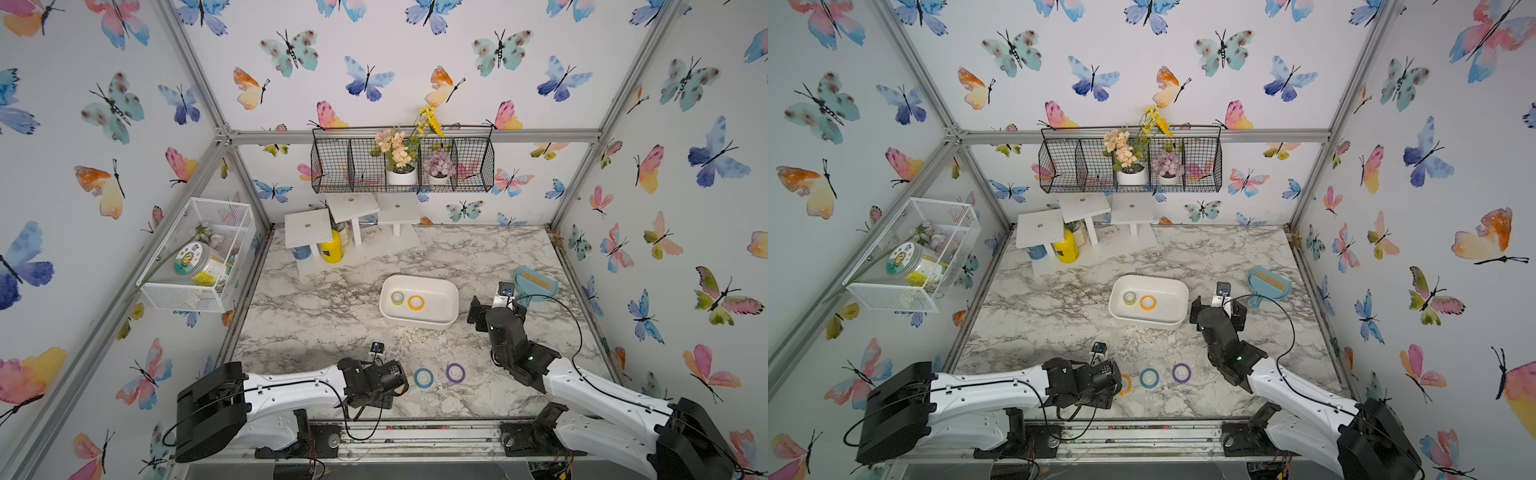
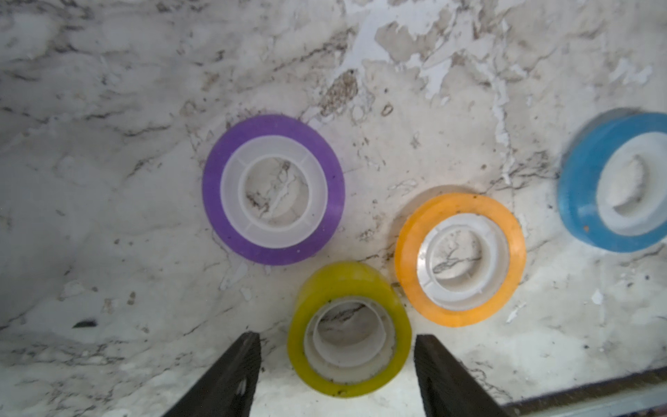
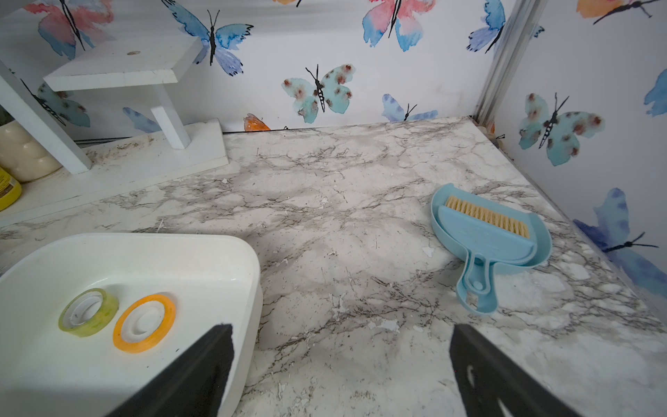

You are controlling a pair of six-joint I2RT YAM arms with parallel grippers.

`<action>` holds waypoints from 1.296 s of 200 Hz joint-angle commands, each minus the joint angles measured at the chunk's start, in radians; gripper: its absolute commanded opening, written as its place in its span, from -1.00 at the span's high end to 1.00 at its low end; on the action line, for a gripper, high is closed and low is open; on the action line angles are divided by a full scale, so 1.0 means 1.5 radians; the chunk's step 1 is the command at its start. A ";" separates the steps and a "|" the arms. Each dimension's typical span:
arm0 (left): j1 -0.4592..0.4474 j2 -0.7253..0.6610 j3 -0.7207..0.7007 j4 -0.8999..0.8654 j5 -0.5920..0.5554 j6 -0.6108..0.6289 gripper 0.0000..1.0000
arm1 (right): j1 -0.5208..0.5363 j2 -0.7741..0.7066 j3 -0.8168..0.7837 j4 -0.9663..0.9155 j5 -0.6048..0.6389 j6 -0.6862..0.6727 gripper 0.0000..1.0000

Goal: Put the transparent tape into the storage box
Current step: Pick up the tape at the center of the board.

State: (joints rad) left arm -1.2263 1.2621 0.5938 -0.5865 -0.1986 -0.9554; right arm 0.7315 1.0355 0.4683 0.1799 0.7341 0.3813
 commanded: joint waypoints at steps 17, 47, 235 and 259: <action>-0.004 0.019 0.002 0.003 -0.040 -0.004 -0.39 | -0.004 0.008 0.008 0.005 0.020 0.004 -0.98; -0.005 0.037 0.004 0.009 -0.045 -0.001 -0.33 | -0.005 0.009 0.010 0.000 0.024 0.007 -0.97; 0.003 0.003 0.167 -0.047 -0.106 0.106 0.01 | -0.005 0.013 0.008 0.000 0.030 0.009 -0.97; 0.044 0.032 0.230 -0.032 -0.103 0.166 0.02 | -0.005 0.005 0.004 -0.005 0.047 0.017 -0.98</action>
State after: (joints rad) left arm -1.2129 1.2728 0.8581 -0.6292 -0.2993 -0.8268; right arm 0.7315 1.0519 0.4683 0.1799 0.7483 0.3851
